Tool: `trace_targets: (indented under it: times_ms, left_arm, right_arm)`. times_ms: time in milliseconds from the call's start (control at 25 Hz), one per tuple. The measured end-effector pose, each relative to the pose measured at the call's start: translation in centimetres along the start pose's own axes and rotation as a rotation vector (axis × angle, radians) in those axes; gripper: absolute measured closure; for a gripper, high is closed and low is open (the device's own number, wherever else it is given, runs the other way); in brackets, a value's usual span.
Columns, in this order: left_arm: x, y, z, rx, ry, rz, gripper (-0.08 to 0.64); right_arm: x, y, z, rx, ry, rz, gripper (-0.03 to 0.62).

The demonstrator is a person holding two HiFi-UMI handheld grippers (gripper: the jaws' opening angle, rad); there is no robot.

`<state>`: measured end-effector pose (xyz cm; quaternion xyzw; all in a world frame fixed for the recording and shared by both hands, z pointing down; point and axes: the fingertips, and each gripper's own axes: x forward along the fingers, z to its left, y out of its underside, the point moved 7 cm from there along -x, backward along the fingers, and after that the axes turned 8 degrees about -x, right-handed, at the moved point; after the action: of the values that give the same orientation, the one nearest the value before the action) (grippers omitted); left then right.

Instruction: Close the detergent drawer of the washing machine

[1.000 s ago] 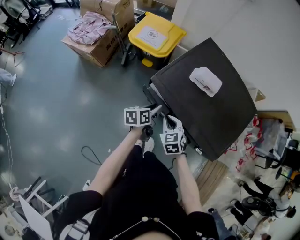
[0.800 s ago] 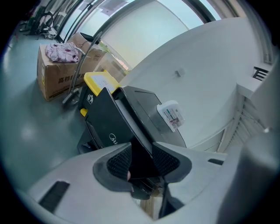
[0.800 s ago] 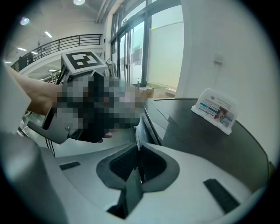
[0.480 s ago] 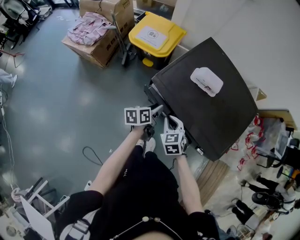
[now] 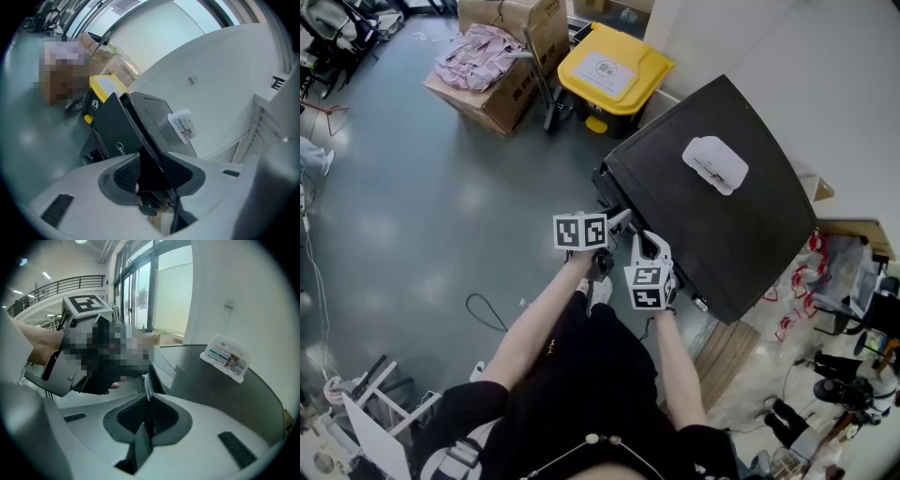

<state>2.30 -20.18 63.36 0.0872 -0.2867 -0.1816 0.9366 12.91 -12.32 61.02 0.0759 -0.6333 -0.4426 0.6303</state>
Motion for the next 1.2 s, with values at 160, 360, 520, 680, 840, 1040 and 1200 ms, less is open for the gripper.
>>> trace_targets:
  times_ms: [160,360,520,680,840,1040,1200]
  left_arm:
    - [0.4,-0.3,-0.2,-0.002,0.009,0.004,0.419]
    - [0.8,-0.6,-0.3,-0.023,0.029,0.006,0.419]
    - [1.1,-0.8,-0.1,-0.077,0.05,0.013,0.419]
    - [1.4,-0.9,-0.2,-0.138,0.065,0.027,0.39]
    - [1.7,-1.0,-0.4,-0.159,0.049,0.024,0.383]
    - [3.0,-1.5,-0.7,-0.179,0.015,0.008,0.364]
    - [2.0,-1.1,-1.0,-0.085,0.086,-0.004,0.377]
  right_arm:
    - [0.1,-0.2,-0.4,0.021,0.017,0.001,0.557]
    - [0.1,-0.2,-0.6,0.026,0.05,0.019,0.557]
    - [0.2,-0.7,-0.3,-0.052,0.124,0.034,0.551]
    - [0.1,-1.6,-0.7,-0.171,0.171,0.054,0.489]
    - [0.5,-1.8,-1.7,-0.19,0.151,0.097,0.423]
    - [1.9,-1.7,-2.2,-0.189,0.169,0.125,0.425]
    - [1.3,-1.3,-1.9,-0.23,0.172,0.095,0.457]
